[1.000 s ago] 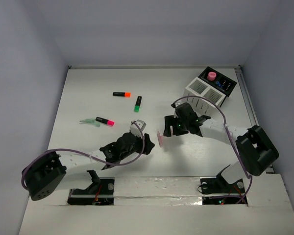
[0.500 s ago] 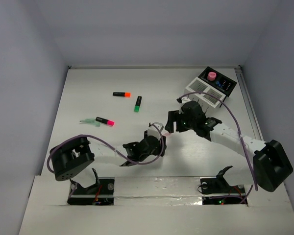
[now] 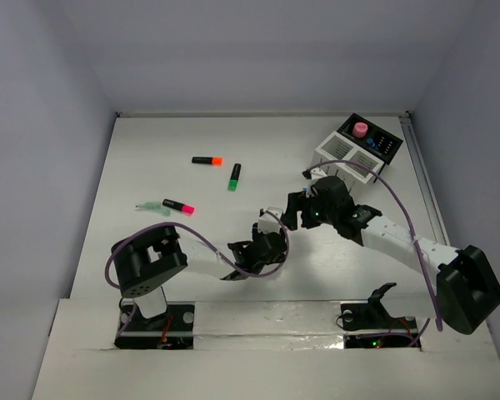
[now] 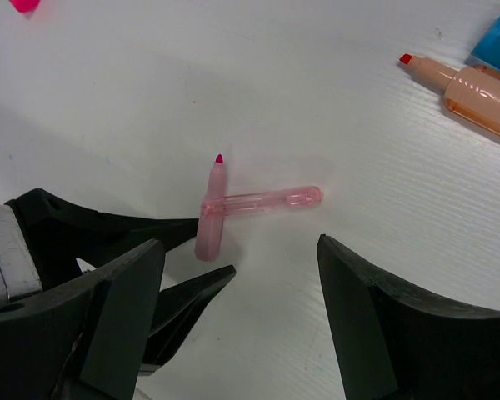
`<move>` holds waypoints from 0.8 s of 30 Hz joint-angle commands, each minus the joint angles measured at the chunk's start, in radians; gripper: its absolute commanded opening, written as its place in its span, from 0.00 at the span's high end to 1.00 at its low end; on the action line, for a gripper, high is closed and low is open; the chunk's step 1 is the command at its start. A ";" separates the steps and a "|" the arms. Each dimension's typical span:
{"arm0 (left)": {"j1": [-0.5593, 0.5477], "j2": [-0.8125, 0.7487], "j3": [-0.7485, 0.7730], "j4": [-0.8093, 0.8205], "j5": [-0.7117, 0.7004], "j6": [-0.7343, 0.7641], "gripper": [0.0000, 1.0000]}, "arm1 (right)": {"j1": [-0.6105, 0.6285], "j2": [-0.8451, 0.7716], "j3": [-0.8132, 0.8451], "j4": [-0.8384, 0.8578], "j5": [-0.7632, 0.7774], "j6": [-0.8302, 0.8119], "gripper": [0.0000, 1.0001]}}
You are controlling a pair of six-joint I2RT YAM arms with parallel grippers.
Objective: Sort the stationery into containers
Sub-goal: Pick up the pen from the center of the board.
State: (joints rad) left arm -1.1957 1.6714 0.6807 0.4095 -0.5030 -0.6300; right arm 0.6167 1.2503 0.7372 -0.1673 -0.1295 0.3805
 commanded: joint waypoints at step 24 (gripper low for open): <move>-0.019 -0.332 -0.156 0.034 0.016 0.104 1.00 | 0.003 -0.204 -0.170 0.320 -0.203 -0.055 0.71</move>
State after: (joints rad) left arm -1.2278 1.4418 0.5476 0.3492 -0.5686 -0.5953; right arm 0.6167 1.0927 0.5850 -0.0132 -0.2321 0.3435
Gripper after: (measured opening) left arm 0.140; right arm 0.292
